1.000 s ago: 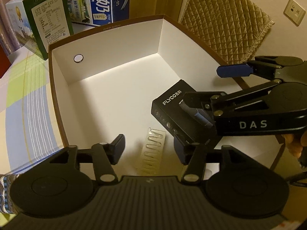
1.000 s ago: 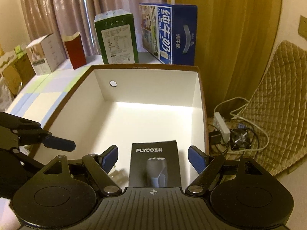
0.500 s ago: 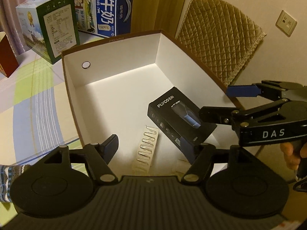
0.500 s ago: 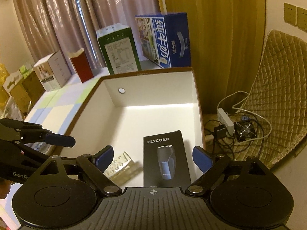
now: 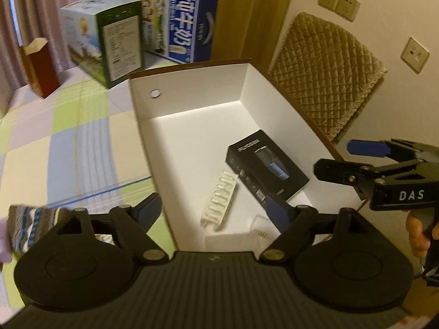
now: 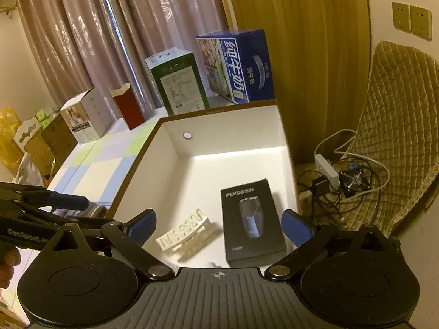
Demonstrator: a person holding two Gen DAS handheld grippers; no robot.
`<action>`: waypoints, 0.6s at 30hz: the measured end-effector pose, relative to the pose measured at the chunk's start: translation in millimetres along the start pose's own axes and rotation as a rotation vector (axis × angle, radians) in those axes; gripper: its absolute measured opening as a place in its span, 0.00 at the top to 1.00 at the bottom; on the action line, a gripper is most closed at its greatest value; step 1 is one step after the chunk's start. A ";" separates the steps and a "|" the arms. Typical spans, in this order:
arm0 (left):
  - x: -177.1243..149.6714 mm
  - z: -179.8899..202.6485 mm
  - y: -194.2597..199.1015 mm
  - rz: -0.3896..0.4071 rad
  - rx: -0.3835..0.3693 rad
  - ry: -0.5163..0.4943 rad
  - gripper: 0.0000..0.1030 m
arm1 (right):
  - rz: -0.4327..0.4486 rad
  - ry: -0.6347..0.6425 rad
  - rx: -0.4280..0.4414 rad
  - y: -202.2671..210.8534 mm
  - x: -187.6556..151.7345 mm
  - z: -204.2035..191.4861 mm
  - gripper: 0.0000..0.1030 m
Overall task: Organize objects
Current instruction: 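Release the clip strip and FLYCO box into the cardboard box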
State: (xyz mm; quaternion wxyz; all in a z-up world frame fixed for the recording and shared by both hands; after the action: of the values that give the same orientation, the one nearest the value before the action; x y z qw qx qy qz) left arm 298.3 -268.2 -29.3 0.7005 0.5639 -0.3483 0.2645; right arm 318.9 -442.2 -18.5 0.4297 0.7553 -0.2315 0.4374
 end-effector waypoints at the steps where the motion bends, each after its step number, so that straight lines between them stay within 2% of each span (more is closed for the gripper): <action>1: -0.9 -1.3 4.1 0.004 0.006 0.005 0.19 | 0.000 0.000 -0.001 1.5 -1.9 -1.6 0.07; 9: -7.3 -12.8 31.8 0.026 0.045 0.012 0.18 | 0.007 -0.011 -0.045 14.9 -17.2 -23.6 0.06; 18: -20.3 -43.7 66.9 0.055 0.020 0.028 0.15 | 0.008 -0.026 -0.109 27.4 -36.8 -68.0 0.06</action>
State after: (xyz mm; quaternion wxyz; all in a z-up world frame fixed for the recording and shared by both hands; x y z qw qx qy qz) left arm 243.1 -210.3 -10.0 0.6921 0.5572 -0.3513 0.2952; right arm 248.8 -399.6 -21.0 0.4656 0.7352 -0.2636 0.4161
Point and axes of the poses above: each gripper's, at about its wrist camera, not at the fingertips, and y roughly against the way its jaws point, z to its right, x to its top, the point moved 4 cm from there along -y, roughly the way its jaws point, and after that the axes turned 15 degrees about z, right-handed, at the moved point
